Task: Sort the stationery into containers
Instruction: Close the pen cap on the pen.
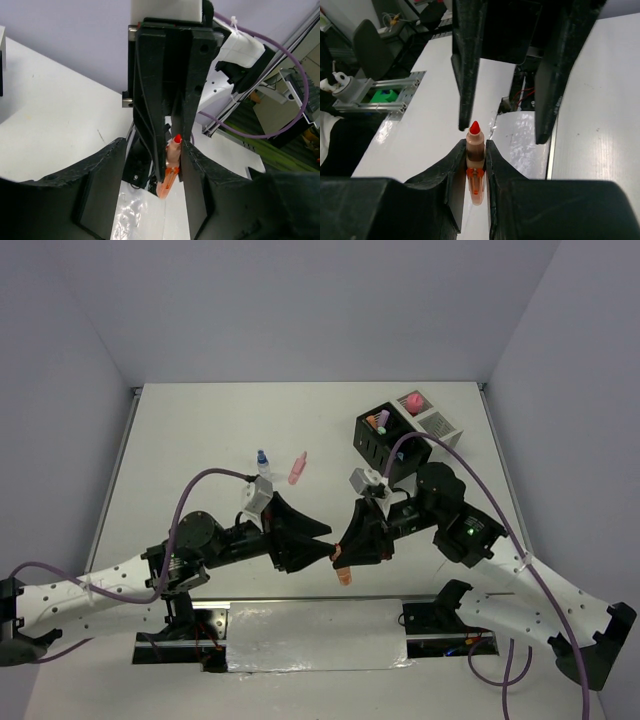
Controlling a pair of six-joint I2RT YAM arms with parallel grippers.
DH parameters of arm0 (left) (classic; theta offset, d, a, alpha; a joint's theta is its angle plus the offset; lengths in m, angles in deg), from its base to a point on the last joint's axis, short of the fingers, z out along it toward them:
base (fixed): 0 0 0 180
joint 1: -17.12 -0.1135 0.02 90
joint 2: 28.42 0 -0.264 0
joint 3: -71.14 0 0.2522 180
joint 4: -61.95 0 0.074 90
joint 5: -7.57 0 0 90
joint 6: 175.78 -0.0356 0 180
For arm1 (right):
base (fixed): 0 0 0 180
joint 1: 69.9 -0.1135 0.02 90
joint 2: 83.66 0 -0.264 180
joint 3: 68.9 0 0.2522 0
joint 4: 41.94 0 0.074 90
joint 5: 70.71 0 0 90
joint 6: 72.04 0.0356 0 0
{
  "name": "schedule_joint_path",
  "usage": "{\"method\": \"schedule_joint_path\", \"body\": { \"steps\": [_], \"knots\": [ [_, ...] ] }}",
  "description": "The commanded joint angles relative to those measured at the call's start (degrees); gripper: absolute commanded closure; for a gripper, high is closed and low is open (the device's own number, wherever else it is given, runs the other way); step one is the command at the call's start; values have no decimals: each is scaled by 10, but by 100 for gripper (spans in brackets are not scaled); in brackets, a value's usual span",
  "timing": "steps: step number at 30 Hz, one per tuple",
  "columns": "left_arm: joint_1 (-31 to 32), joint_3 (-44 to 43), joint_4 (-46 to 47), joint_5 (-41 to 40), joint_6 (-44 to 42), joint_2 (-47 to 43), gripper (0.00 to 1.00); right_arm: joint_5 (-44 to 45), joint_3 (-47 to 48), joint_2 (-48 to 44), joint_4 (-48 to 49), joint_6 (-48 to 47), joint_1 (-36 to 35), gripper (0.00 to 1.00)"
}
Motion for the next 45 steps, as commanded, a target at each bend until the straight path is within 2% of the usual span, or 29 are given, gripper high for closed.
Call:
{"method": "schedule_joint_path", "body": {
  "steps": [1, 5, 11, 21, 29, 30, 33, 34, 36, 37, 41, 42, 44, 45],
  "knots": [
    [2, 4, 73, 9, 18, -3, 42, 26, 30, 8, -8, -15, -4, 100],
    [2, 6, 73, 5, 16, -12, 54, 51, 32, 12, -19, -24, -4, 100],
    [2, 7, 69, 11, 17, -13, 63, 52, 34, 21, 1, -9, -4, 100],
    [2, 11, 58, -15, 13, 6, 62, 42, 39, 14, 8, -1, -4, 100],
    [2, 8, 59, -2, 15, 22, 60, 53, 41, 17, 9, 0, -4, 100],
    [2, 9, 61, -1, 17, 22, 62, 54, 42, 18, 10, -1, -4, 100],
    [2, 9, 61, 0, 15, 19, 76, 54, 43, 20, 7, 0, -3, 100],
    [2, 8, 59, -1, 15, 18, 84, 54, 43, 20, 9, 0, -5, 100],
    [2, 6, 55, -1, 14, 17, 91, 59, 44, 20, 10, 3, -5, 100],
    [2, 7, 53, -2, 15, 17, 98, 61, 44, 20, 10, 4, -3, 100],
    [2, 8, 48, -14, 21, 20, 100, 71, 46, 18, 12, 6, -4, 100],
    [2, 8, 47, -22, 25, 19, 100, 84, 44, 18, 15, 9, -4, 97],
    [2, 10, 45, -45, 29, 11, 100, 87, 33, 15, 21, 11, -5, 82],
    [2, 10, 42, -55, 32, 1, 100, 87, 29, 14, 30, 13, -4, 67]
  ]
}}
